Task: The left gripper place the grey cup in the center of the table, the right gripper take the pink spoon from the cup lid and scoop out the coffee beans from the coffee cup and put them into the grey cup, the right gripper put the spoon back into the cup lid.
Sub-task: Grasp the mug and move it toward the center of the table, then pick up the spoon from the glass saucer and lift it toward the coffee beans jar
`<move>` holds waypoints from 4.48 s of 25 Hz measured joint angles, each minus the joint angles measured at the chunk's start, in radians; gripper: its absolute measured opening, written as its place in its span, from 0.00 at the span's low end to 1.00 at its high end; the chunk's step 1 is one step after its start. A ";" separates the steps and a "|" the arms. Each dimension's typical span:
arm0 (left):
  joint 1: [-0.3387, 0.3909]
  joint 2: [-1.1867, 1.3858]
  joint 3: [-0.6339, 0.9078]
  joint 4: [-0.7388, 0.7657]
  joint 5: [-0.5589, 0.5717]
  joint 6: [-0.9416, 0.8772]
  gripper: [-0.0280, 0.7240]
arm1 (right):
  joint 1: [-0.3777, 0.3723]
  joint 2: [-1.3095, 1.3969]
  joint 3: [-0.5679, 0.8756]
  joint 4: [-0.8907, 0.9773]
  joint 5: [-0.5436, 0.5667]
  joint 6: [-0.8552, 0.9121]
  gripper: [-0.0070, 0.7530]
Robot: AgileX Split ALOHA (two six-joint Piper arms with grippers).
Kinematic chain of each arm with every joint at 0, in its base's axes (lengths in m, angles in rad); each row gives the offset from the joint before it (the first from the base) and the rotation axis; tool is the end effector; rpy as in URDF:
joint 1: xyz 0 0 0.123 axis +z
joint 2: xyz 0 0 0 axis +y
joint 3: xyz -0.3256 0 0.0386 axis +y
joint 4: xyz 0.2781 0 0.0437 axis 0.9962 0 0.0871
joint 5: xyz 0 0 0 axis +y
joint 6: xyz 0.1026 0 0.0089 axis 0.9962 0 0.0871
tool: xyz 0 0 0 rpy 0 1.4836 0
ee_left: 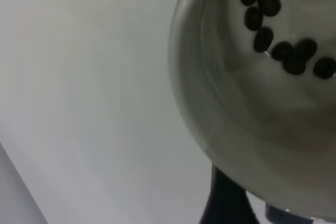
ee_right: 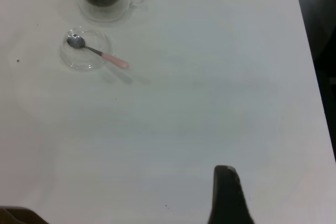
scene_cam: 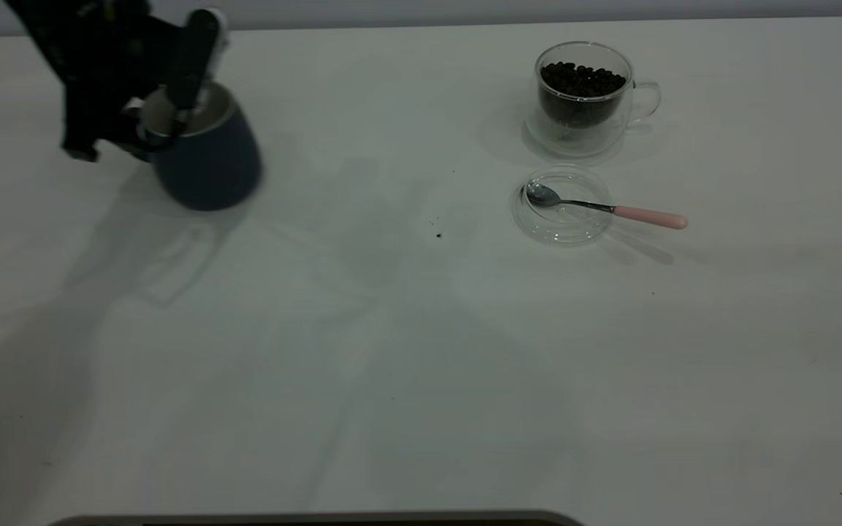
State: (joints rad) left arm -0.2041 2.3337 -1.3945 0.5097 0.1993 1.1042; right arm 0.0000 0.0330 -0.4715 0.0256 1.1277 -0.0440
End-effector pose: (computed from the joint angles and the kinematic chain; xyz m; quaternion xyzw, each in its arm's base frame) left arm 0.4969 -0.0927 0.0453 0.7484 0.6047 0.2087 0.1752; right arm -0.0061 0.0024 0.2716 -0.0200 0.8847 0.0025 0.4658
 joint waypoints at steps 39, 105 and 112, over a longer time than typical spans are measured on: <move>-0.101 -0.506 0.000 -0.020 0.641 -1.195 0.79 | 0.000 -0.005 0.000 0.000 0.000 0.000 0.71; -0.072 -2.282 0.907 -0.471 0.941 -1.119 0.79 | 0.000 -0.005 0.000 0.000 0.000 0.000 0.71; -0.057 -2.282 0.908 -0.471 0.941 -1.115 0.79 | 0.000 -0.005 0.000 0.000 0.000 0.000 0.71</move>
State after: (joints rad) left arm -0.2609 0.0518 -0.4864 0.0386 1.1402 -0.0106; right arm 0.0000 0.0284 -0.4715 0.0256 1.1277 -0.0440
